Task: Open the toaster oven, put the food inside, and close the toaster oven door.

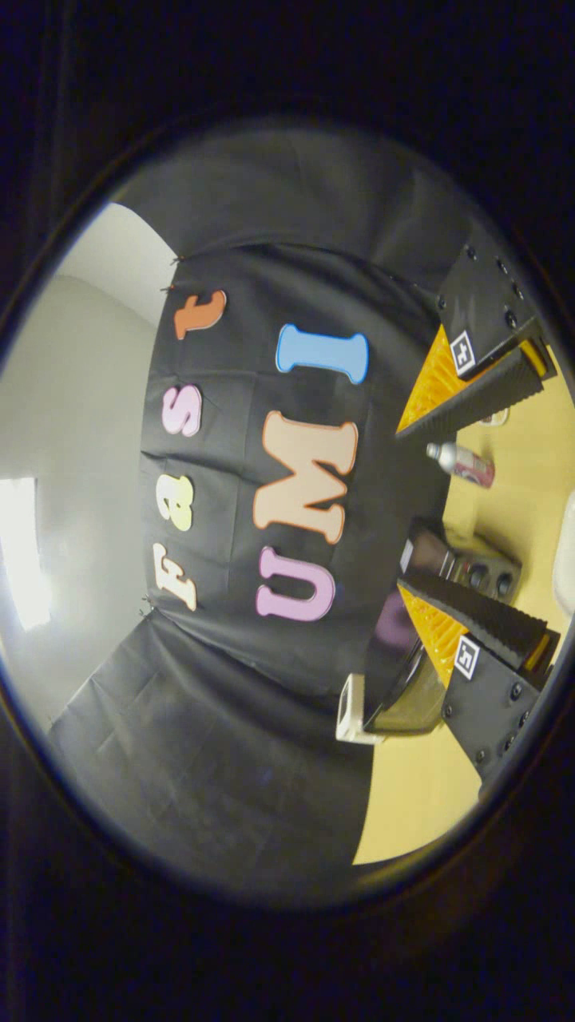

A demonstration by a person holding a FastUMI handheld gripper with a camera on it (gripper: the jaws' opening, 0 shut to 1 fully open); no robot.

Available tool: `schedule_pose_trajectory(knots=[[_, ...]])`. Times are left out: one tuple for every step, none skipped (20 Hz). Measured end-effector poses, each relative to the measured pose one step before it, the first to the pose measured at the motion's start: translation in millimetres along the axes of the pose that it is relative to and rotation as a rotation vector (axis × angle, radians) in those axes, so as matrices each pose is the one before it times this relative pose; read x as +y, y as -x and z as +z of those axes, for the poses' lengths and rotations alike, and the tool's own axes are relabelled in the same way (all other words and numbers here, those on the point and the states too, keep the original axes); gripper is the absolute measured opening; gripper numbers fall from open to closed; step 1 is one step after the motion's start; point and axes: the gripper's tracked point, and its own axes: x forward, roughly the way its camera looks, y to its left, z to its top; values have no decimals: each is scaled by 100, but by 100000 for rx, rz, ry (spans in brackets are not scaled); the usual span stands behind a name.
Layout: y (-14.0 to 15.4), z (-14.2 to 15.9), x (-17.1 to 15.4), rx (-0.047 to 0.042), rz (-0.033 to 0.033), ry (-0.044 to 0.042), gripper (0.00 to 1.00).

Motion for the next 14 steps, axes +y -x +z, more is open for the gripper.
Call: schedule_pose_trajectory(knots=[[-244,-2049,-2784,704,-5168,-1427,100],[-287,-2264,-2474,2103,-5114,-4602,100],[-128,-1918,-2513,1302,-4354,-5250,100],[-465,-1446,-3195,-324,-4721,-3896,100],[-596,-801,-2530,-1771,-3491,-1892,100],[-583,-414,-1746,-3049,-1906,-435,100],[-235,-76,-1495,-3883,-1607,1109,100],[64,-58,-1349,-3514,-2188,1997,100],[-93,-180,-1095,-2288,-2122,1604,100],[-45,-856,-562,-165,-745,357,100],[-83,-1323,-17,2754,582,-803,100],[-190,-1664,301,4403,1480,-522,100],[-205,-1808,403,5078,1707,329,100],[80,-1816,191,5289,2058,570,100]])
